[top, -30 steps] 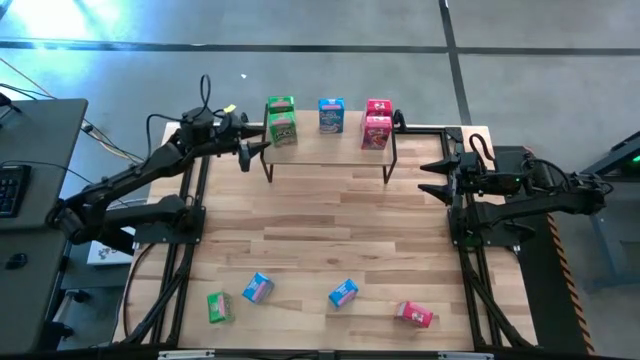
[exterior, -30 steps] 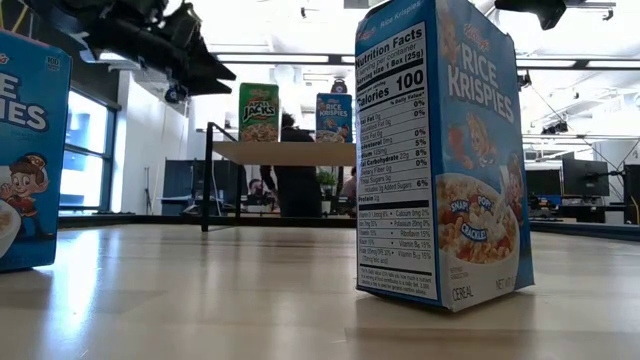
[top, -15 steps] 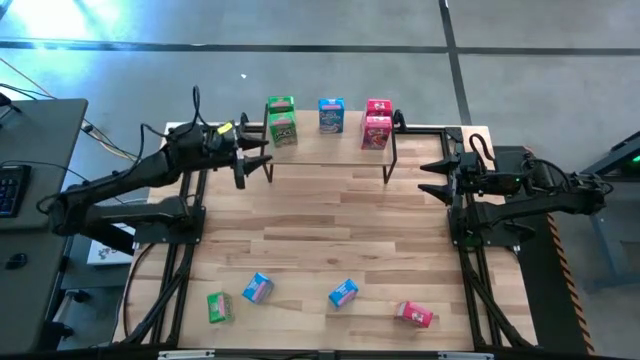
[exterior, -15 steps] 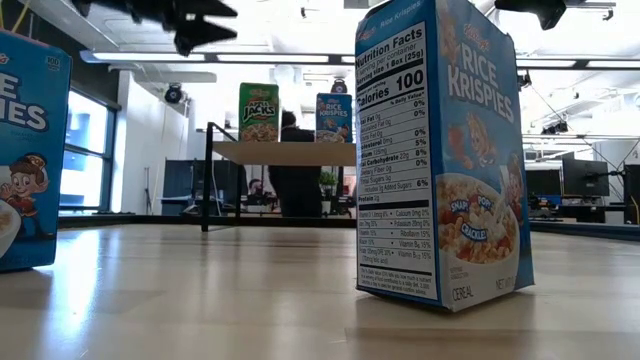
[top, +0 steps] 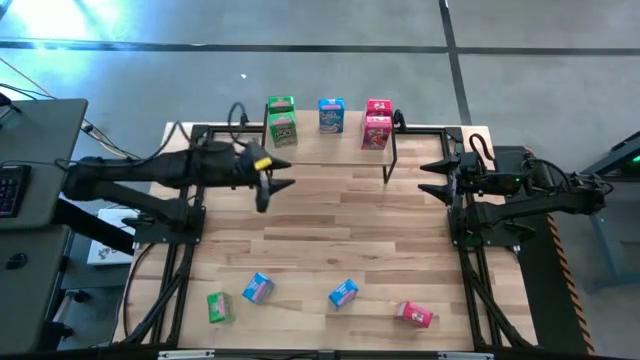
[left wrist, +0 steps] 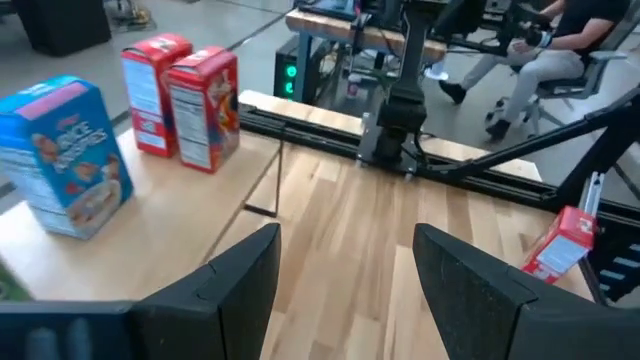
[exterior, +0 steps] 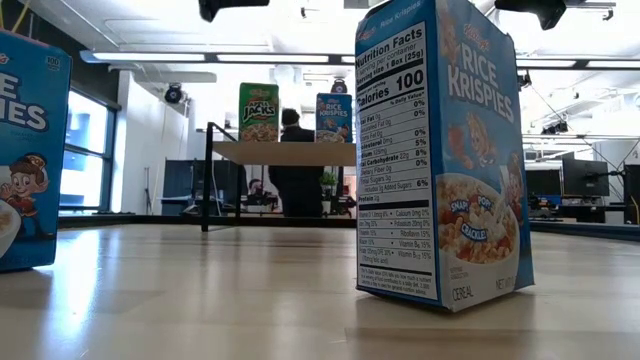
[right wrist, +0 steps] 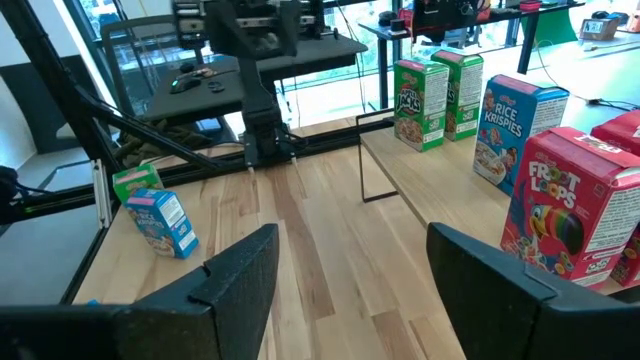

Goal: Stack cereal on shelf
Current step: Put the bottom green cereal box on the shelf, then put the bottom blue cereal box on the shelf

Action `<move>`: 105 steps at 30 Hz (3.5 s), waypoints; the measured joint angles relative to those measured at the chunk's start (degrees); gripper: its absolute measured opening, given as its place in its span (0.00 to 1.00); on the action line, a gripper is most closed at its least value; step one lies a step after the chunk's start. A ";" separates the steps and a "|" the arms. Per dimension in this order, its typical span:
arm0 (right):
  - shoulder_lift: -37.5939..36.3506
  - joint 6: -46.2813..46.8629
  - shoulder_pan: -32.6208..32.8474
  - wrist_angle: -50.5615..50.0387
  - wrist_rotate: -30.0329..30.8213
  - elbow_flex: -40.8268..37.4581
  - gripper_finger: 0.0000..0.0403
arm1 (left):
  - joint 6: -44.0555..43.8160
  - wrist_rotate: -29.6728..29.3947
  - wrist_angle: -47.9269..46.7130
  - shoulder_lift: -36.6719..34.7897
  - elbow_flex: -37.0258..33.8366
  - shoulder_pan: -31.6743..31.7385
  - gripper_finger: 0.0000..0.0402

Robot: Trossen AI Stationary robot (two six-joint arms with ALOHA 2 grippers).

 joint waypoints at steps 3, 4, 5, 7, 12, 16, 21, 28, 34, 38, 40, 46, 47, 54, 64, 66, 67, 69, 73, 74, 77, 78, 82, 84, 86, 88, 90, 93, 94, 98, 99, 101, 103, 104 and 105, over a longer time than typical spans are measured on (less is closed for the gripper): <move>0.00 0.00 0.02 0.00 0.00 0.00 0.61 | -2.83 -3.76 -1.63 3.89 3.45 -3.54 0.55; 0.00 0.00 0.02 0.00 0.01 0.00 0.61 | -4.18 -4.93 -1.98 5.22 4.44 -4.62 0.55; 0.00 0.00 0.02 0.00 0.02 0.00 0.61 | -5.43 -5.94 -2.39 6.54 5.26 -5.66 0.55; -0.01 0.01 0.02 0.00 0.02 0.00 0.61 | -8.03 -7.47 -2.90 9.20 6.95 -7.57 0.55; -0.02 0.00 0.02 -0.02 0.02 0.00 0.61 | -14.65 -10.34 -3.21 16.09 11.35 -12.60 0.55; -0.02 0.01 0.02 -0.05 0.01 0.00 0.61 | -17.25 -13.12 -4.11 22.04 16.00 -16.50 0.55; -0.02 0.02 0.02 -0.26 0.00 0.00 0.61 | -21.08 -15.25 -9.36 29.14 23.33 -19.86 0.55; 0.00 0.00 0.02 -0.26 0.02 0.00 0.61 | -26.40 -15.50 -14.94 37.17 30.93 -22.88 0.55; -0.02 0.01 0.02 -0.26 0.01 0.00 0.61 | -31.54 -15.40 -16.39 42.55 34.41 -24.99 0.55; -0.01 0.01 0.01 -0.26 0.02 0.00 0.61 | -34.85 -14.59 -16.30 45.84 35.87 -26.26 0.55; 0.00 0.00 0.02 -0.26 0.02 0.00 0.61 | -35.87 -13.68 -15.73 47.05 36.34 -26.63 0.55; -0.02 0.00 0.02 -0.26 0.02 0.00 0.61 | -39.04 -11.39 -14.70 49.87 37.62 -27.41 0.55; -0.02 0.00 0.02 -0.26 0.02 0.00 0.61 | -39.58 -11.04 -14.17 50.20 37.64 -27.62 0.55; -0.02 0.00 0.02 -0.26 0.02 0.00 0.61 | -40.96 -10.29 -14.12 50.74 37.64 -28.38 0.58; 0.00 0.00 0.02 -0.26 0.00 0.00 0.61 | -39.59 -6.23 -15.80 50.74 36.96 -28.51 0.74; -0.02 0.00 0.02 -0.26 0.02 0.00 0.61 | -39.46 -5.15 -15.55 50.74 36.41 -28.85 0.75; -0.02 0.00 0.01 -0.26 0.02 0.00 0.61 | -39.46 -4.78 -15.49 50.76 36.23 -29.15 0.75; -0.02 0.02 0.02 -0.26 0.01 0.00 0.61 | -39.44 -4.88 -15.09 51.30 36.13 -29.61 0.75; -0.01 0.00 0.02 -0.26 0.02 0.00 0.61 | -39.61 -5.07 -14.97 53.25 36.06 -30.29 0.75; 0.00 0.00 0.02 -0.26 0.00 0.00 0.61 | -39.77 -4.72 -14.76 53.91 36.06 -30.29 0.75; 0.00 0.01 0.01 -0.29 0.02 0.00 0.61 | -39.84 -4.69 -14.65 55.21 36.00 -30.26 0.75; -0.01 0.01 0.01 -0.28 0.01 0.00 0.61 | -39.94 -4.75 -14.77 55.41 36.00 -30.26 0.75; 0.00 0.01 0.00 -0.28 0.01 0.00 0.61 | -39.91 -6.73 -15.86 55.42 36.00 -30.24 0.75; 0.00 0.01 0.02 -0.28 0.00 0.00 0.61 | -39.92 -7.25 -15.96 55.42 36.00 -30.24 0.75; 0.00 0.02 0.02 -0.28 0.02 0.00 0.61 | -39.90 -7.12 -15.26 55.42 36.00 -30.24 0.75; 0.00 0.00 0.01 -0.28 0.01 0.00 0.61 | -39.90 -6.82 -13.98 55.84 36.02 -30.24 0.75; 0.00 0.00 0.02 -0.28 0.02 0.00 0.61 | -39.92 -6.21 -13.91 56.16 35.97 -30.25 0.75; 0.00 0.00 0.00 -0.27 0.00 0.00 0.61 | -39.87 -6.03 -12.55 57.13 36.04 -30.35 0.75; 0.00 0.00 0.02 -0.28 0.00 0.00 0.61 | -39.88 -5.99 -13.25 57.28 35.99 -30.35 0.75; 0.01 0.01 0.02 -0.35 0.02 0.00 0.61 | -39.88 -5.44 -12.74 58.33 36.01 -30.04 0.75; 0.00 0.01 0.01 -0.37 0.01 0.00 0.61 | -39.88 -5.06 -12.80 58.44 35.93 -30.04 0.75; 0.00 0.00 0.02 -0.38 0.00 0.00 0.61 | -39.83 -4.69 -11.92 59.00 36.04 -29.73 0.75; 0.00 0.00 0.02 -0.44 0.02 0.00 0.61 | -39.06 -4.69 -12.96 59.17 35.96 -29.72 0.75; 0.00 0.00 0.02 -0.44 0.00 0.00 0.61 | -38.47 -4.70 -12.94 59.18 35.96 -29.66 0.75; 0.00 0.00 0.01 -0.44 0.00 0.00 0.61 | -38.10 -4.71 -13.03 59.15 35.96 -29.46 0.75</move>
